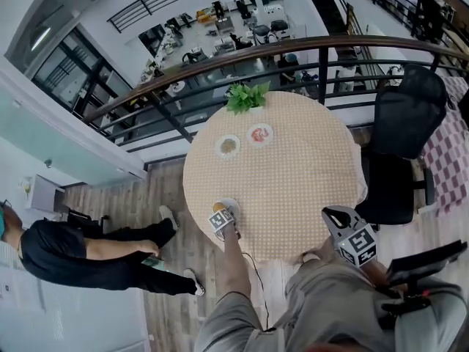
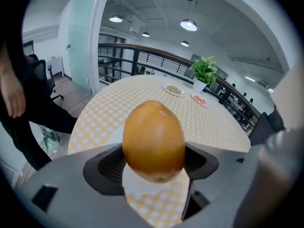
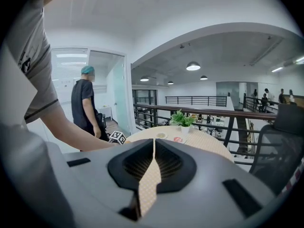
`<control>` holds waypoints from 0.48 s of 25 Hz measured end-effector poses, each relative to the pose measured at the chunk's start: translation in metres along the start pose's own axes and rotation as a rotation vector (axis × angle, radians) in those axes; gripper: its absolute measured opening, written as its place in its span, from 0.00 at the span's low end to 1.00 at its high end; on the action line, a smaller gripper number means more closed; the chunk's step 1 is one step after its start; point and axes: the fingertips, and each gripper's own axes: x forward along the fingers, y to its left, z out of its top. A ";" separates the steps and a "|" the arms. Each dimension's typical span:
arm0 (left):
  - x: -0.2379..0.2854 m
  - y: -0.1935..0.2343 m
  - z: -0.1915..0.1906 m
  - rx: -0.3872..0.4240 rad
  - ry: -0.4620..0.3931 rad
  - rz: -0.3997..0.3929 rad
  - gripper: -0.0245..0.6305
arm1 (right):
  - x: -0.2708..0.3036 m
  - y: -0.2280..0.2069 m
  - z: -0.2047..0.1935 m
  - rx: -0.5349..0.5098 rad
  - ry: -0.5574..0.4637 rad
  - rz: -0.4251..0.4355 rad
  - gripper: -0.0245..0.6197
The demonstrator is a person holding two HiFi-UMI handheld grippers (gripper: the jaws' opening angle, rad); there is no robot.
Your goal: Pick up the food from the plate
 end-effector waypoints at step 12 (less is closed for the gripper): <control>-0.100 -0.031 0.057 0.016 -0.305 -0.080 0.59 | 0.010 0.039 0.027 -0.005 -0.068 0.157 0.07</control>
